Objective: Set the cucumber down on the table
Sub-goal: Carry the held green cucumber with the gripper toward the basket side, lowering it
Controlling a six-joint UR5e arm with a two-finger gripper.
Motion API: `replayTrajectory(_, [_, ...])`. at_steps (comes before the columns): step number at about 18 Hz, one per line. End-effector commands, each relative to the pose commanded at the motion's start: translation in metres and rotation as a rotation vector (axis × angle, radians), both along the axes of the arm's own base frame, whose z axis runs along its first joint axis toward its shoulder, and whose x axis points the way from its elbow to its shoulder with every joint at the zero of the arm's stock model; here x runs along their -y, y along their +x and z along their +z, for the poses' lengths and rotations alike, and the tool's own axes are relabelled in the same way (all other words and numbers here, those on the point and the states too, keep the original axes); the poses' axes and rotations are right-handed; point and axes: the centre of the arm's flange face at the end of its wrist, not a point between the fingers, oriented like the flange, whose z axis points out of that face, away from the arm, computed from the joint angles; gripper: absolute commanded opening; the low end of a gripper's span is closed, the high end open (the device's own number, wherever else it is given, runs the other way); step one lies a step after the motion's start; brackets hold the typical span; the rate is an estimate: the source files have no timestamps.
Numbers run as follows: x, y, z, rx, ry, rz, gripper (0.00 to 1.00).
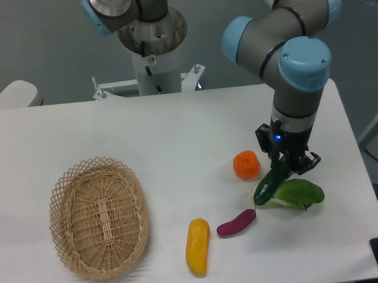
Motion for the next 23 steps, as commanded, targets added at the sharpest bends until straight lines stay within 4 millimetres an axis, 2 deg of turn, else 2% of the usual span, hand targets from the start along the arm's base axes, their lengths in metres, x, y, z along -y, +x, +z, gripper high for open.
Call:
replayTrajectory(5, [0.003,0.004,-0.003,0.005,-0.007,0.001,0.15])
replayTrajectory(11, [0.014,0.027,-0.031,0.05,-0.044,-0.038,0.15])
replayTrajectory(20, [0.051,0.092,-0.078,0.106,-0.15,-0.104,0.15])
replayTrajectory(23, [0.041,0.126,-0.1,0.138,-0.176,-0.133,0.15])
